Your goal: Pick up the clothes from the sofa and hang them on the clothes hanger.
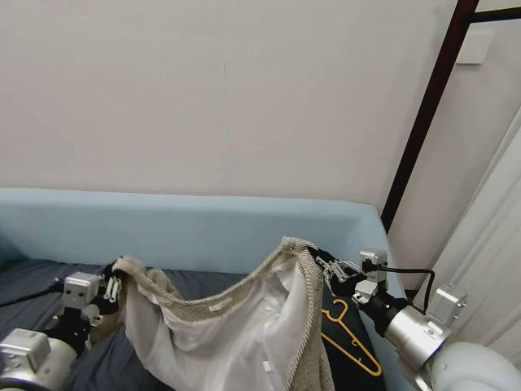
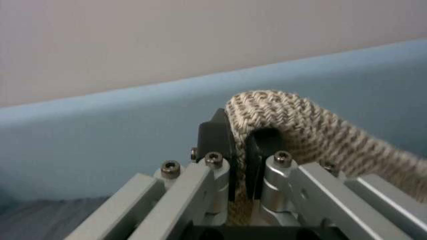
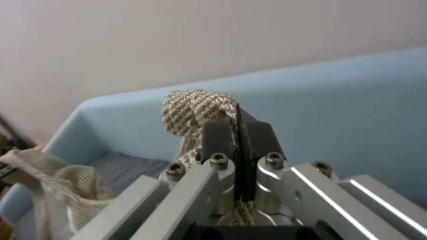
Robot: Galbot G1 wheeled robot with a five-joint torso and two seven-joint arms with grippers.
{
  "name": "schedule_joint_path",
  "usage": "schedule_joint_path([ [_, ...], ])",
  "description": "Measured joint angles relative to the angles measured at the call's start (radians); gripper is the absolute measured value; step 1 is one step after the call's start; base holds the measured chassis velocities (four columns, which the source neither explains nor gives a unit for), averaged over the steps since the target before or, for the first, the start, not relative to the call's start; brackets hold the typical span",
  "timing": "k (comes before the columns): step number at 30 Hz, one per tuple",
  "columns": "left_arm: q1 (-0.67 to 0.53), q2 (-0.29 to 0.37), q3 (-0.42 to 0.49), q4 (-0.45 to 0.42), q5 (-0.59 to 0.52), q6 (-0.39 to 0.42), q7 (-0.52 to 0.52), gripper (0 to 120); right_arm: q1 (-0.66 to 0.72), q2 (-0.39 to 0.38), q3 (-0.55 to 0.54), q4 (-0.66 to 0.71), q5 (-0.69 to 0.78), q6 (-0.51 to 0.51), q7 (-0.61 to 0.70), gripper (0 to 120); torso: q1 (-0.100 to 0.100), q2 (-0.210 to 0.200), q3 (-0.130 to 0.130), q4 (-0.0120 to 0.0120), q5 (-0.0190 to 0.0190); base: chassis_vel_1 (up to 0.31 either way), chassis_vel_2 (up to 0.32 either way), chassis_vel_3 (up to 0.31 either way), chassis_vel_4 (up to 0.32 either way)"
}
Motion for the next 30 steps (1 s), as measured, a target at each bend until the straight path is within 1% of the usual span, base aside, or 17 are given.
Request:
schedule_joint_path([
  [2,-0.068,-0.013,0.062,0.068,0.005,-0.001,0.005,2,0.014,0.035,-0.028,-0.077,-0.004,-0.002,-0.003,0,0.0,0.0,0.0,0.0,0.0005,0.0,0.0,0.0,0.0],
  [3,-0.068,-0.013,0.062,0.068,0.005,-0.001,0.005,2,0.014,0.035,-0.028,-0.077,-0.004,-0.002,-0.003,0,0.0,0.0,0.0,0.0,0.0005,0.0,0.0,0.0,0.0],
  [4,-0.118,-0.023,0.116,0.116,0.005,-0.004,0.01,2,0.028,0.064,-0.052,-0.134,-0.009,-0.005,-0.004,0,0.0,0.0,0.0,0.0,0.0004,0.0,0.0,0.0,0.0],
  [5,-0.172,-0.034,0.179,0.169,0.005,-0.012,0.017,2,0.045,0.093,-0.081,-0.189,-0.016,-0.008,-0.004,0,0.0,0.0,0.0,0.0005,0.0006,0.0,0.0,0.0,0.0],
  [7,-0.277,-0.064,0.295,0.276,0.013,-0.025,0.023,2,0.079,0.154,-0.143,-0.297,-0.043,-0.009,-0.008,0,0.0,0.0,0.0,0.0005,0.0002,0.0,0.0,0.0,0.0],
  [8,-0.277,-0.064,0.295,0.276,0.013,-0.025,0.023,2,0.079,0.154,-0.143,-0.297,-0.043,-0.009,-0.008,0,0.0,0.0,0.0,0.0005,0.0002,0.0,0.0,0.0,0.0],
  [9,-0.318,-0.079,0.338,0.322,0.02,-0.032,0.024,2,0.095,0.178,-0.166,-0.345,-0.055,-0.009,-0.013,0,0.0,0.0,0.0,0.0003,0.0,0.0,0.0,0.0,0.0],
  [10,-0.373,-0.099,0.389,0.389,0.03,-0.041,0.025,2,0.117,0.206,-0.196,-0.413,-0.073,-0.006,-0.021,0,0.0,0.0,0.0,0.0004,0.0004,0.0,0.0,0.0,0.0],
  [12,-0.435,-0.123,0.442,0.454,0.037,-0.048,0.026,2,0.14,0.23,-0.228,-0.486,-0.093,-0.003,-0.033,0,0.0,0.0,0.0,0.0008,0.0,0.0,0.0,0.0,0.0],
  [13,-0.435,-0.123,0.442,0.454,0.037,-0.048,0.026,2,0.14,0.23,-0.228,-0.486,-0.093,-0.003,-0.033,0,0.0,0.0,0.0,0.0008,0.0,0.0,0.0,0.0,0.0],
  [15,-0.502,-0.146,0.5,0.511,0.049,-0.055,0.026,2,0.165,0.251,-0.267,-0.555,-0.119,0.003,-0.048,0,0.0,0.0,0.0,0.0003,0.0003,0.0,0.0,0.0,0.0],
  [18,-0.578,-0.172,0.558,0.568,0.056,-0.062,0.024,2,0.208,0.295,-0.3,-0.642,-0.142,0.007,-0.065,0,0.0,0.0,0.0,0.0002,0.0002,0.0,0.0,0.0,0.0],
  [19,-0.578,-0.172,0.558,0.568,0.056,-0.062,0.024,2,0.208,0.295,-0.3,-0.642,-0.142,0.007,-0.065,0,0.0,0.0,0.0,0.0002,0.0002,0.0,0.0,0.0,0.0],
  [22,-0.618,-0.184,0.58,0.609,0.056,-0.07,0.023,2,0.248,0.328,-0.319,-0.721,-0.16,0.014,-0.076,0,0.0,0.0,0.0,0.0006,0.0004,0.0,0.0,0.0,0.0],
  [24,-0.621,-0.185,0.583,0.612,0.056,-0.073,0.023,2,0.262,0.331,-0.331,-0.752,-0.171,0.016,-0.084,0,0.0,0.0,0.0,0.0006,0.0002,0.0,0.0,0.0,0.0],
  [27,-0.615,-0.187,0.583,0.604,0.056,-0.075,0.023,2,0.265,0.324,-0.338,-0.76,-0.18,0.017,-0.088,0,0.0,0.0,0.0,0.0006,0.0005,0.0,0.0,0.0,0.0],
  [30,-0.6,-0.188,0.577,0.589,0.057,-0.075,0.022,2,0.233,0.291,-0.339,-0.726,-0.186,0.012,-0.082,11,0.0,0.0,0.0,0.0007,0.0003,0.0,0.0,0.0,0.0],
])
